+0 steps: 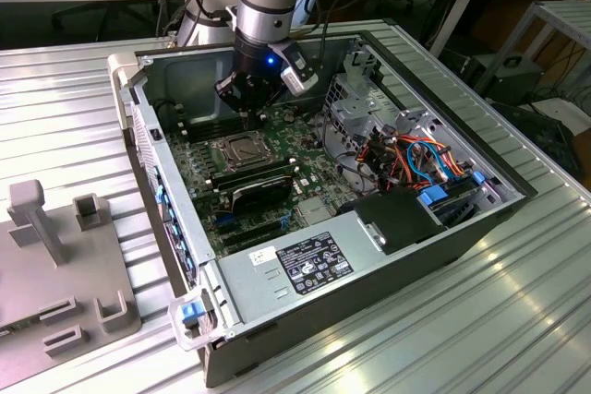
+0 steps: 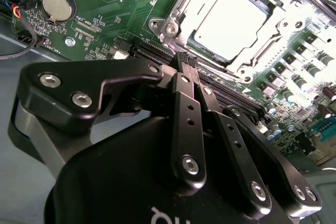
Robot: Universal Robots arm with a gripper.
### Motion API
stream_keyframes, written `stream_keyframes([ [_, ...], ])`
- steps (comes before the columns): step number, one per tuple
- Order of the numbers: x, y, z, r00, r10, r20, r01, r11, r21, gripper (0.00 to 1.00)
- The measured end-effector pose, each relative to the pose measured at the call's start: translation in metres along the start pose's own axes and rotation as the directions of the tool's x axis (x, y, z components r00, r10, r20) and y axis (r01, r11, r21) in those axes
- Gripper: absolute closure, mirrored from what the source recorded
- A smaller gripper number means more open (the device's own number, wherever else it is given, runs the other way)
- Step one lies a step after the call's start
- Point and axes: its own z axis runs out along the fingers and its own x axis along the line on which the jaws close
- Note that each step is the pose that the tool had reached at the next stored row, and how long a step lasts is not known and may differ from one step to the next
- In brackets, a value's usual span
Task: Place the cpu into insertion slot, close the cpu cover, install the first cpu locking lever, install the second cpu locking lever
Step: 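Install the second cpu locking lever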
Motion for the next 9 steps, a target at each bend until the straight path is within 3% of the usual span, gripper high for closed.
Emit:
stream_keyframes([
  [9, 0.0, -0.0069, 0.0001, 1.0, 0.0, 0.0001, 0.0, 1.0, -0.0001, 0.89],
])
